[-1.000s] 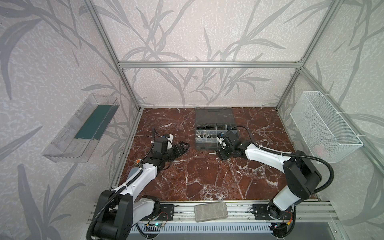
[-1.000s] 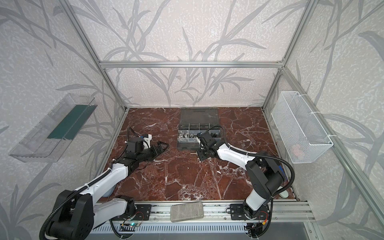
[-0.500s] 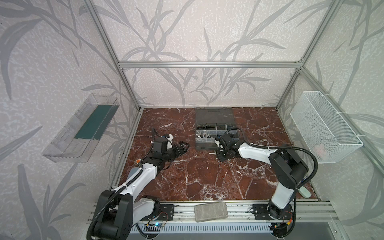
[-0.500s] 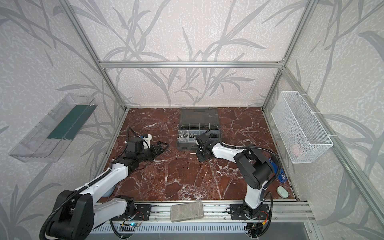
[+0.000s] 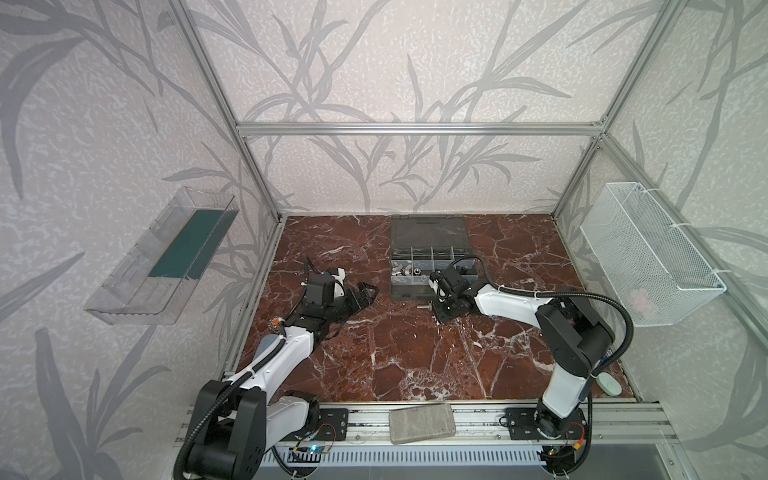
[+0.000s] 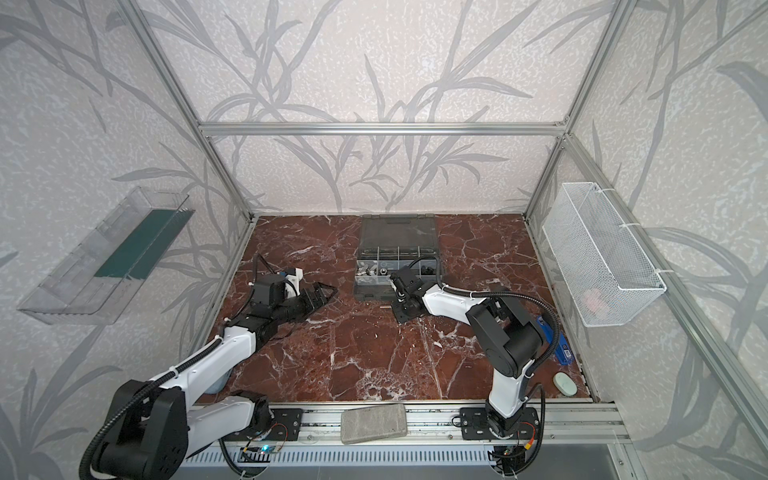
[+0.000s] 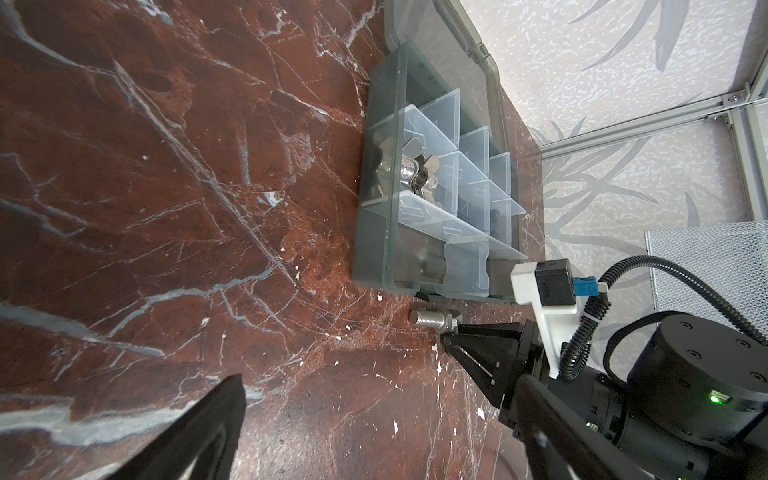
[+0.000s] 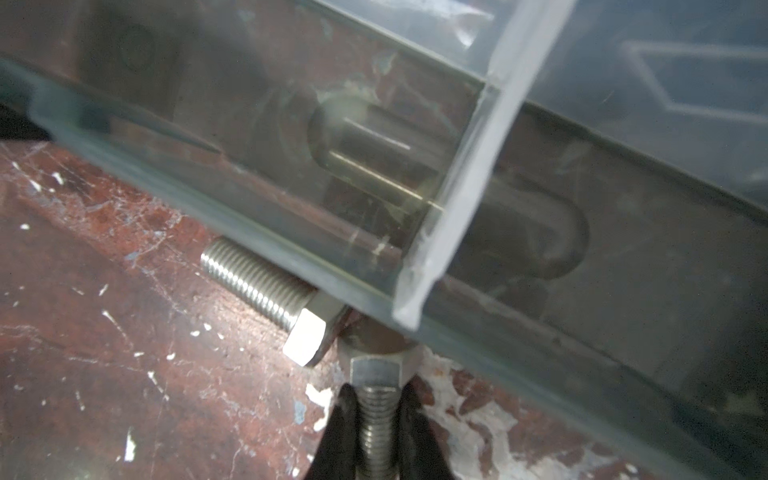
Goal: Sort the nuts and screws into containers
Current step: 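Close the right gripper on a silver bolt head, then lift the silver bolt with the right gripper over the silver-nut compartment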
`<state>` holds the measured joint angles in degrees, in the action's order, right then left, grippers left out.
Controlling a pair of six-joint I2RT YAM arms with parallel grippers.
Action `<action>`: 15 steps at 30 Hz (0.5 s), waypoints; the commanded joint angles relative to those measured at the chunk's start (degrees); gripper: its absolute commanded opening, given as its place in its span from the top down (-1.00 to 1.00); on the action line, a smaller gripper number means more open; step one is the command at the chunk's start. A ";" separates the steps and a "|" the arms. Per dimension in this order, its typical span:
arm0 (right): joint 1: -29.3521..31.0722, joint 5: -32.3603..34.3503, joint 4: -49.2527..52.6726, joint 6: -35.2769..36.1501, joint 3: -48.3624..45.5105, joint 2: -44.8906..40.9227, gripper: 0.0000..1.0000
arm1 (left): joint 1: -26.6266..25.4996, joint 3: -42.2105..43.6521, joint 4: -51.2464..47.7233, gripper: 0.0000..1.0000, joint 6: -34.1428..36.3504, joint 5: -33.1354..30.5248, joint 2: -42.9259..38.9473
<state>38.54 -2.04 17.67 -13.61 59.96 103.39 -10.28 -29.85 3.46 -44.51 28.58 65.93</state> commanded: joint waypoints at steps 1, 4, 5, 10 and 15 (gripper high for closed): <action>0.13 -0.96 2.60 0.89 2.03 -3.33 0.99 | 0.52 0.75 0.75 -0.98 1.00 0.16 -0.46; -0.13 -1.77 4.48 2.08 3.21 -5.11 1.00 | 0.61 0.80 0.75 -0.98 1.01 0.16 -0.47; -0.17 -1.97 5.06 2.37 3.56 -5.24 1.00 | 0.62 0.84 0.75 -0.98 1.01 0.16 -0.54; -1.22 -4.24 8.06 4.44 6.21 -8.85 1.00 | 0.79 1.02 0.75 -0.98 1.01 0.25 -0.69; -2.10 -5.85 9.45 7.94 10.05 -9.06 1.00 | 0.88 1.09 0.75 -0.98 1.08 0.25 -0.99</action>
<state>37.04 -6.22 25.19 -8.75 67.57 95.57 -9.87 -29.36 3.49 -44.51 28.60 65.91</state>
